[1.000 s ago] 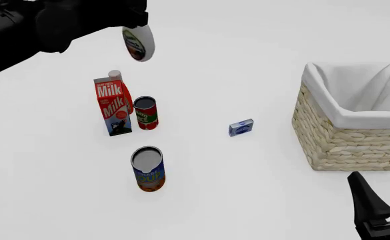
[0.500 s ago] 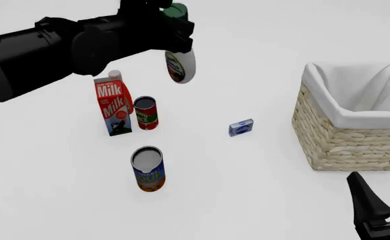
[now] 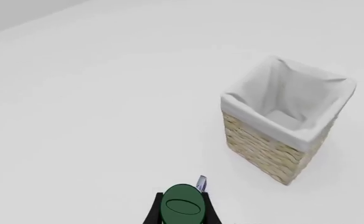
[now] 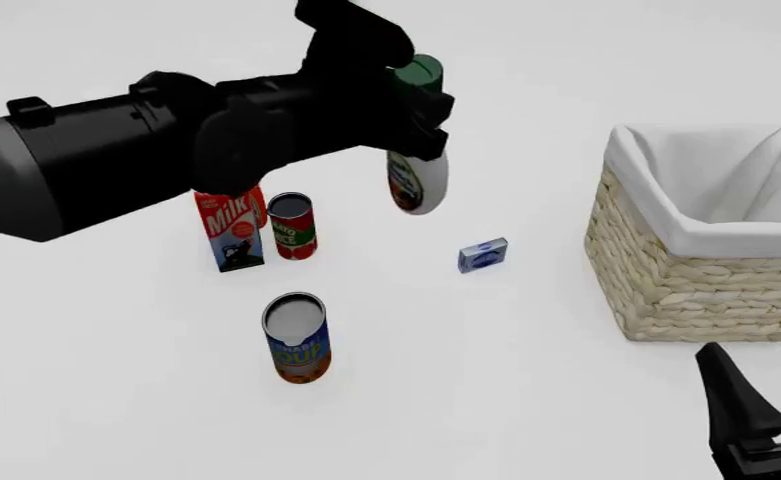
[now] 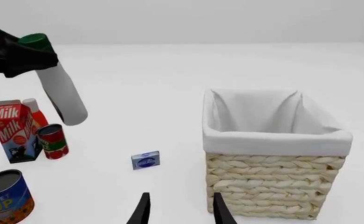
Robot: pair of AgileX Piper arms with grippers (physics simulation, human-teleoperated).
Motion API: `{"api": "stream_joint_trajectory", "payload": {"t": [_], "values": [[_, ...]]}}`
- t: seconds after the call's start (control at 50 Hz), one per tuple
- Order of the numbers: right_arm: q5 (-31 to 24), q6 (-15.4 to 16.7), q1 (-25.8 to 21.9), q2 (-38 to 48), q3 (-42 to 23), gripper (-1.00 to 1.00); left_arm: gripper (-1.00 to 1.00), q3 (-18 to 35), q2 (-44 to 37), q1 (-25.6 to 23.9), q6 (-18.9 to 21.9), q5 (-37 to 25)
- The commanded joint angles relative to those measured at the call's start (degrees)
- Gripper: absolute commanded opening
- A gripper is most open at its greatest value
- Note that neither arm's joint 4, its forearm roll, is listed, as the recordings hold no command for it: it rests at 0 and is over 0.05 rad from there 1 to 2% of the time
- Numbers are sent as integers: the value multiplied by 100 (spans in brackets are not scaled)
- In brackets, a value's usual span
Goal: Pick the salad dressing and place it in the basket.
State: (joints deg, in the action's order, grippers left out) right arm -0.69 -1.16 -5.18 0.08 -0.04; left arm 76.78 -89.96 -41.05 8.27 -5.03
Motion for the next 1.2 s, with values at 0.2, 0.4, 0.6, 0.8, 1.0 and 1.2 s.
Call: {"api": "stream_joint_trajectory", "payload": {"t": [0.2, 0.4, 0.6, 0.8, 1.0, 1.2], "values": [[-280, 554, -434, 263, -373, 100, -100, -47, 25, -99, 70, 83], [-418, 885, -912, 987, -1186, 100, -100, -88, 69, -132, 25, 106], [-185, 1195, -1237, 1856, -1777, 100, -100, -81, 105, -238, 11, 93], [128, 1287, -1553, 2543, -2082, 100, -100, -77, 161, -278, -37, 68], [463, 1364, -1898, 3319, -2449, 100, -100, -153, 235, -345, -66, 91], [844, 1427, -2256, 3893, -2622, 100, -100, -135, 287, -446, -73, 39]]}}
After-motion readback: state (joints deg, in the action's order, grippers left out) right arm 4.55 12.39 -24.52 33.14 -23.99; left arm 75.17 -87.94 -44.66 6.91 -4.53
